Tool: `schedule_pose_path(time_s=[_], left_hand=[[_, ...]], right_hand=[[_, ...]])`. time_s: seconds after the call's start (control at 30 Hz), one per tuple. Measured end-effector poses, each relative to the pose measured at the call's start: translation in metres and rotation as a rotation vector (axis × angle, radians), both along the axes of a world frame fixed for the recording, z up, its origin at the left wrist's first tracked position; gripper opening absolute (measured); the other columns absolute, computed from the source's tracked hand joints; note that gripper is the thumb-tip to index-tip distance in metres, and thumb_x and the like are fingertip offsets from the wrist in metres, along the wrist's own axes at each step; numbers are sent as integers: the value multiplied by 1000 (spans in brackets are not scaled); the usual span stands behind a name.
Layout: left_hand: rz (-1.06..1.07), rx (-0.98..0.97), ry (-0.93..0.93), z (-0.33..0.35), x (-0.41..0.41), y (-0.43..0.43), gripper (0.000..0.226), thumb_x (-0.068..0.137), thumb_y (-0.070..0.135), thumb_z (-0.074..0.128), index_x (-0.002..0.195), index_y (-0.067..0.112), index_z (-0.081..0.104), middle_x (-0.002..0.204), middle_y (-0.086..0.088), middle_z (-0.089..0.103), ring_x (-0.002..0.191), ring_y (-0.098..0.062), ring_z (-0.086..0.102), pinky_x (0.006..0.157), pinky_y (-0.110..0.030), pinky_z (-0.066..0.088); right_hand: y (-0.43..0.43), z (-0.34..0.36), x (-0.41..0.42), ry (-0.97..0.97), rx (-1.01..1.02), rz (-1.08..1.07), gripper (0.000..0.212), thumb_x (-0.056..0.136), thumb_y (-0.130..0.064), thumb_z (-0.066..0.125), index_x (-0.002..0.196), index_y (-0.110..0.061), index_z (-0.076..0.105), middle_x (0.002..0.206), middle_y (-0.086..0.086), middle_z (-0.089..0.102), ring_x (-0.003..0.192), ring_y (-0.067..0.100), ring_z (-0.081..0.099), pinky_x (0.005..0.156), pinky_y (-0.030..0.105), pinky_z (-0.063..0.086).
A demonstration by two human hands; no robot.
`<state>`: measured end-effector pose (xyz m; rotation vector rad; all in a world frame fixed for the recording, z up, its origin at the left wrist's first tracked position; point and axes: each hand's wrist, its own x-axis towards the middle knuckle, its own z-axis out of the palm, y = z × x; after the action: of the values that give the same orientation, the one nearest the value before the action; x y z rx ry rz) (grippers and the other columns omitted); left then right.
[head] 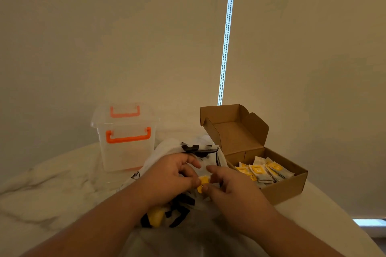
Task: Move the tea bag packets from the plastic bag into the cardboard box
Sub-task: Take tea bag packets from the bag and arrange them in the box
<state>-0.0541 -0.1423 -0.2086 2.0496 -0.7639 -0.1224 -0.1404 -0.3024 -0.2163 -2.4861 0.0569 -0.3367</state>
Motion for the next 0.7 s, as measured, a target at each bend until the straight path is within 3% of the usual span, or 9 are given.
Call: schedule_pose_path(time_s=[0.13,0.23,0.37,0.43,0.53,0.6,0.7], left_hand=[[-21,-142,33,1,-1,1,20,83,18,75,100,23,67,81,1,76,81,-13,71,87,-34,55],[44,-245,62,-1,1,2,10,88,21,69,98,24,71,87,2,75,85,-12,70,85,-33,57],[167,-304,70,-4,6,1,20,96,23,54,95,32,73,92,10,73,86,-9,65,73,-23,50],[189,-278,33,-7,7,0,25,96,19,54,92,37,71,93,12,72,88,-4,64,74,-18,48],[179,-191,-19,-16,9,1,30,94,18,54,89,44,68,93,15,70,92,-6,64,85,-31,55],[177,-132,-44,-20,9,2,29,94,23,55,89,50,67,86,12,69,80,-11,65,77,-32,58],[174,-78,-91,-23,8,1,26,96,27,55,86,49,65,74,4,66,65,-11,61,59,-20,53]], right_hand=[[-4,-2,2,-49,93,-39,20,95,-28,59,107,-43,65,87,-14,68,81,3,64,76,23,56],[-4,2,-3,-103,161,-35,12,93,-31,63,90,-42,67,82,-12,70,74,4,67,71,25,59],[-8,22,-23,-234,241,40,15,92,-23,64,86,-36,69,82,-13,71,76,5,67,69,24,59],[-18,35,-29,-346,276,39,15,91,-21,63,86,-33,69,82,-13,70,75,7,65,66,22,57],[-52,45,-23,-442,344,-154,15,92,-19,61,91,-32,68,79,-10,68,73,8,63,59,21,50],[-81,44,-13,-428,273,-324,14,93,-18,59,100,-29,65,82,-5,66,75,14,61,57,25,44],[-116,33,1,-252,106,-510,11,91,-17,60,99,-25,61,85,2,63,73,14,57,56,29,43]])
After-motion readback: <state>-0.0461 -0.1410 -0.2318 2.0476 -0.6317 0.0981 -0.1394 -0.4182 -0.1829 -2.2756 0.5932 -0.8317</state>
